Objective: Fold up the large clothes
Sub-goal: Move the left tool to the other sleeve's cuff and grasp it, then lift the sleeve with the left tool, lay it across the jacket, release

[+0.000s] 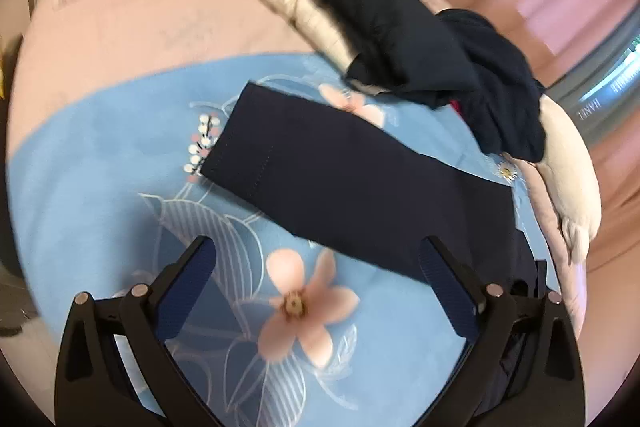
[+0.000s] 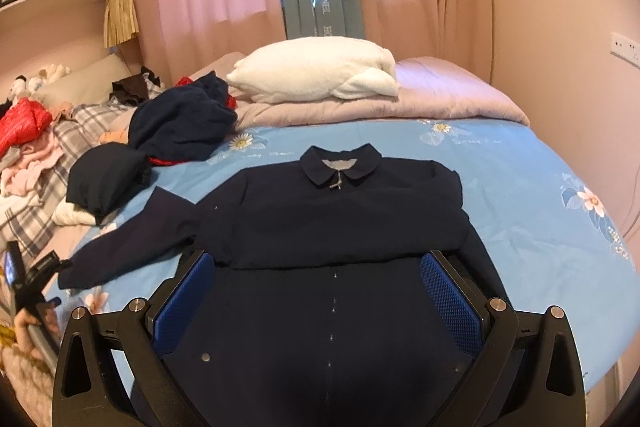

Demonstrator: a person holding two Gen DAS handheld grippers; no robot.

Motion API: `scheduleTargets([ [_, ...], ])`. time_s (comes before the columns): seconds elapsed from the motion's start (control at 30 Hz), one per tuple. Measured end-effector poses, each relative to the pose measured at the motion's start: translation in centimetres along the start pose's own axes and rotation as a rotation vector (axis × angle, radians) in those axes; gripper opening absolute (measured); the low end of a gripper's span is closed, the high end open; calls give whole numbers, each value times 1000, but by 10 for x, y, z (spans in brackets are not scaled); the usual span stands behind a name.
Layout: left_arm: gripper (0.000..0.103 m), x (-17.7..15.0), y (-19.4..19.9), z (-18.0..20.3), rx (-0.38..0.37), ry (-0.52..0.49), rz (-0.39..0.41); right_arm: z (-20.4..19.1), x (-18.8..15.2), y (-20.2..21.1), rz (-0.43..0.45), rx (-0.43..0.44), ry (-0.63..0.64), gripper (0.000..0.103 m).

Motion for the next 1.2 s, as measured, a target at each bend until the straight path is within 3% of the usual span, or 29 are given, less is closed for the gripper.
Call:
scheduleTargets([
  [0.1,93,7,-17,-5,36,18,7,1,-2,-6,-17,-1,-7,102],
  [0.23,86,14,-43,-14,8,93,-44,1,-4,-12,-38,0,-10,102],
  [0.43,76,30,-56,-8,-14,132,5,3,-7,-17,-50,-4,-18,102],
  [0.5,66,37,-58,-8,-27,156,13,4,-9,-19,-57,-5,-25,102],
  [0.57,45,43,-62,-14,-63,204,16,5,-10,-20,-63,-5,-32,102],
  [0.6,42,43,-64,-16,-76,223,16,5,-11,-20,-65,-4,-32,102],
  [0.67,16,45,-69,-22,-96,261,18,6,-12,-20,-70,-14,-32,102],
  [0.73,9,43,-71,-21,-110,274,3,9,-12,-19,-68,-28,-39,102],
  [0.9,4,43,-43,12,-65,162,97,16,-15,-15,-66,-25,-72,102],
  [1.2,3,51,39,103,-189,-1,228,30,-22,-7,-62,-62,-112,102],
])
Point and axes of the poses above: each gripper's, at about its wrist camera, not at the fingertips, and y roughly against the way its jaws point, z to its right, x to its top, the point moved 4 cm from there along -y, roughly the way its jaws point, and after that the axes turned 13 degrees about y, right-handed, at the moved point
